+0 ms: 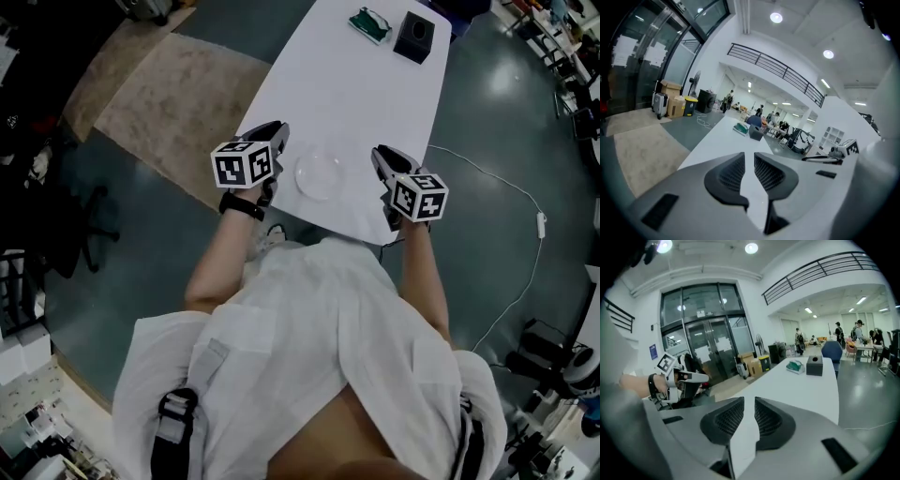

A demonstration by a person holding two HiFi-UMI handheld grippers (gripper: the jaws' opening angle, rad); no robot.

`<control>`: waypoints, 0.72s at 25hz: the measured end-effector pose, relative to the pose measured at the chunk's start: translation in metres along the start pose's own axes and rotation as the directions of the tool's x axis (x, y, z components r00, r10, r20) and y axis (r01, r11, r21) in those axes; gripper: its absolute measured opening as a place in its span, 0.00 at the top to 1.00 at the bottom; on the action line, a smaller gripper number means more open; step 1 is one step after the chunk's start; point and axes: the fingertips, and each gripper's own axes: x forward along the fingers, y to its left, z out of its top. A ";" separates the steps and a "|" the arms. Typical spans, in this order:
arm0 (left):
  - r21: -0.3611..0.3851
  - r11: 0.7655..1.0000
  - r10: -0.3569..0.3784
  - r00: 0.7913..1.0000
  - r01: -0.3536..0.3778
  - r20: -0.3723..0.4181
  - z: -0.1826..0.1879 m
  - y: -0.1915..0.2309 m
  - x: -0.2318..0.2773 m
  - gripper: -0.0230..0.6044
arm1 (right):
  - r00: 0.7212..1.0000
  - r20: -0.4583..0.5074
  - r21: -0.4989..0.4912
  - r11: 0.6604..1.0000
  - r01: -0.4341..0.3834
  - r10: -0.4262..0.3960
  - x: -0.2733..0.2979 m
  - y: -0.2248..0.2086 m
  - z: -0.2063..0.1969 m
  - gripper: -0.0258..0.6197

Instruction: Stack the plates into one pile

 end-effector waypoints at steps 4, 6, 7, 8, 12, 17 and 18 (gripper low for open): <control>0.134 0.991 -0.039 0.985 0.017 0.166 0.041 -0.022 -0.018 0.87 | 0.981 0.191 -0.099 0.995 -0.015 0.034 -0.031 0.006 0.046 0.82; 0.227 0.974 -0.074 0.963 0.014 0.258 0.062 -0.034 -0.031 0.87 | 0.960 0.277 -0.149 0.989 0.004 0.038 -0.049 0.008 0.067 0.83; 0.270 0.963 -0.092 0.951 0.010 0.295 0.072 -0.040 -0.038 0.87 | 0.949 0.312 -0.161 0.987 0.022 0.030 -0.058 0.006 0.076 0.84; 0.308 0.952 -0.107 0.940 0.003 0.325 0.079 -0.044 -0.044 0.87 | 0.940 0.341 -0.167 0.985 0.041 0.019 -0.066 0.004 0.083 0.86; 0.366 0.930 -0.139 0.901 -0.023 0.411 0.099 -0.052 -0.068 0.87 | 0.908 0.418 -0.187 0.978 0.092 -0.006 -0.096 -0.007 0.102 0.91; 0.374 0.926 -0.142 0.864 -0.058 0.484 0.116 -0.055 -0.093 0.89 | 0.864 0.504 -0.213 0.971 0.112 0.011 -0.124 -0.001 0.124 0.92; 0.378 0.924 -0.140 0.860 -0.066 0.491 0.118 -0.055 -0.097 0.89 | 0.860 0.510 -0.226 0.967 0.115 0.016 -0.127 0.002 0.126 0.92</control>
